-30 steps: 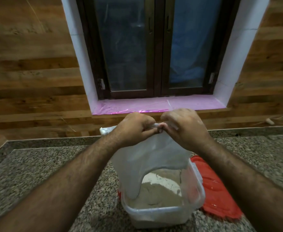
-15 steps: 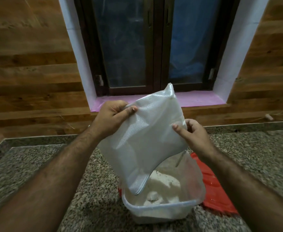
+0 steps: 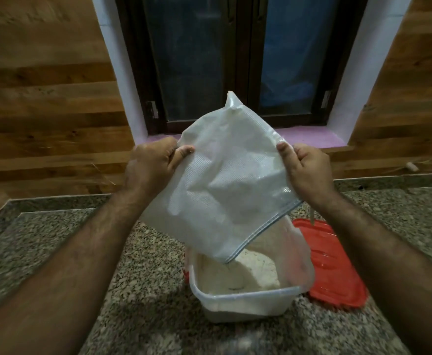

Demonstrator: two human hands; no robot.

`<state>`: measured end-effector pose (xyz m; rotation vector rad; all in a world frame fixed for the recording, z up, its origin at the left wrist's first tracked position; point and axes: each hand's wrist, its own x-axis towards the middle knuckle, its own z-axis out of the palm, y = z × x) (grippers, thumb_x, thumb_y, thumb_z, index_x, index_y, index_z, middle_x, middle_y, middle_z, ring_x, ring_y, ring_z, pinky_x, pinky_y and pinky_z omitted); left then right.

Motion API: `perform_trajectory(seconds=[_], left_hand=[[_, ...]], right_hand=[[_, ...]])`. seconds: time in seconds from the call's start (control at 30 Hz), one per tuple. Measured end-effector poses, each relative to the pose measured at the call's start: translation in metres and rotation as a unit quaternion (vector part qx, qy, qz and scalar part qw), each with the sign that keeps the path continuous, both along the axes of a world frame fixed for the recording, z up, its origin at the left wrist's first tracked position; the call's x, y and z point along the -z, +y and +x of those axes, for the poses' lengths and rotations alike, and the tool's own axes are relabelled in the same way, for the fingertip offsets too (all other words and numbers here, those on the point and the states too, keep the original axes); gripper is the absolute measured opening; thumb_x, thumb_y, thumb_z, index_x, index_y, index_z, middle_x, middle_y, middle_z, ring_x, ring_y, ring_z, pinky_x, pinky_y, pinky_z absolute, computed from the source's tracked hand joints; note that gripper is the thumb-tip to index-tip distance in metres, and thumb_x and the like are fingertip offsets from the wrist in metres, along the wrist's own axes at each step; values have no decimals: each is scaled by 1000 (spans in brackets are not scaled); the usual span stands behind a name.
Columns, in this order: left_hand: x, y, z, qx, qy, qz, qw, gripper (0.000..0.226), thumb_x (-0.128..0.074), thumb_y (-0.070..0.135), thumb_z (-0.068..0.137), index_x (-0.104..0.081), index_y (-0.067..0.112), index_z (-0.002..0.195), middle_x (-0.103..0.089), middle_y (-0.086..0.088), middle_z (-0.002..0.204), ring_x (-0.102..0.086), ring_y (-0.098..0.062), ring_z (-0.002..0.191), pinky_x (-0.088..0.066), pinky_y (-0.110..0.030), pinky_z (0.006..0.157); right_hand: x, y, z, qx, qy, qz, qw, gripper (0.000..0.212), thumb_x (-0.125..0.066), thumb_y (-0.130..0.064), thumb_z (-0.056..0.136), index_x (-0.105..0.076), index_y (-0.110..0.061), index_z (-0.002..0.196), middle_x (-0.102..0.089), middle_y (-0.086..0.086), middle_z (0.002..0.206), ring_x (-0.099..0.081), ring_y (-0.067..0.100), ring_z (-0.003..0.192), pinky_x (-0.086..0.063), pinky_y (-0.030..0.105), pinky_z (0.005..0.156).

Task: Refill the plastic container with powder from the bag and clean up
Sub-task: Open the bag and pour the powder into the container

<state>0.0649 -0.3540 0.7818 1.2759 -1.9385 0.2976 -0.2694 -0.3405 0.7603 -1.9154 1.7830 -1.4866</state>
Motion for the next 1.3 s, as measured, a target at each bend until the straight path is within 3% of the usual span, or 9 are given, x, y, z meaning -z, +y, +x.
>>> perform_trajectory(seconds=[0.1, 0.2, 0.33, 0.5, 0.7, 0.8, 0.87, 1.07, 1.3], left_hand=[[-19, 4, -1, -59, -45, -22, 997, 63, -50, 75, 98, -63, 18, 74, -54, 4, 61, -48, -16, 51, -30, -27, 51], [-35, 8, -8, -79, -30, 95, 992, 68, -64, 88, 71, -60, 19, 68, -56, 4, 64, -51, -10, 57, -38, -28, 50], [-40, 14, -11, 63, 124, 328, 934, 44, -88, 53, 78, -83, 17, 101, -79, 5, 97, -79, -15, 81, -63, -25, 64], [-34, 26, -1, 149, 208, 339, 905, 18, -73, 34, 101, -82, 20, 93, -82, 8, 86, -81, -10, 78, -60, -19, 60], [-8, 31, 19, 178, 358, 305, 864, 48, -71, 39, 102, -75, -8, 111, -78, -26, 108, -74, -52, 102, -61, -64, 88], [11, 30, 23, 161, 431, 289, 840, 56, -72, 44, 100, -70, -10, 111, -76, -29, 112, -72, -54, 107, -61, -65, 92], [23, 28, 27, 151, 469, 286, 822, 48, -71, 46, 100, -75, 1, 114, -79, -20, 113, -76, -44, 108, -64, -53, 90], [57, 25, 38, 111, 557, 291, 770, 33, -71, 39, 101, -76, 8, 109, -81, -13, 110, -80, -24, 90, -65, -37, 72], [70, 31, 57, 152, 568, 341, 734, 40, -64, 19, 105, -64, -3, 138, -75, -19, 130, -77, -30, 108, -67, -40, 80]], right_hand=[[-3, -1, 4, 22, 25, -7, 999, 70, -42, -70, 105, -62, -11, 72, -62, 8, 66, -60, 29, 62, -50, 46, 56], [-5, -3, 6, 11, -9, -17, 1000, 67, -45, -63, 107, -58, -11, 67, -58, 6, 63, -55, 27, 61, -42, 40, 56], [-6, -3, 2, -38, -129, 27, 991, 58, -51, -60, 106, -55, -21, 63, -55, -5, 61, -54, 19, 60, -43, 31, 59], [0, 6, 0, -16, -228, 45, 972, 46, -44, -63, 106, -59, -22, 93, -63, -3, 86, -58, 12, 75, -49, 34, 66], [48, 28, 38, -125, -489, 192, 842, 83, -68, -75, 88, -52, -17, 144, -72, 7, 133, -74, 31, 116, -60, 55, 96], [57, 40, 52, -224, -542, 256, 768, 66, -56, -63, 99, -62, -16, 146, -72, 13, 138, -70, 35, 127, -53, 53, 108], [58, 43, 54, -274, -527, 279, 754, 56, -52, -52, 104, -65, -15, 144, -72, 14, 138, -69, 34, 127, -54, 51, 107], [63, 36, 53, -293, -347, 278, 846, 44, -73, -5, 98, -61, -9, 140, -75, 12, 132, -72, 35, 123, -59, 50, 103], [48, 34, 59, -338, -404, 310, 792, 53, -67, 7, 95, -55, -14, 142, -72, 16, 135, -73, 34, 115, -61, 49, 99]])
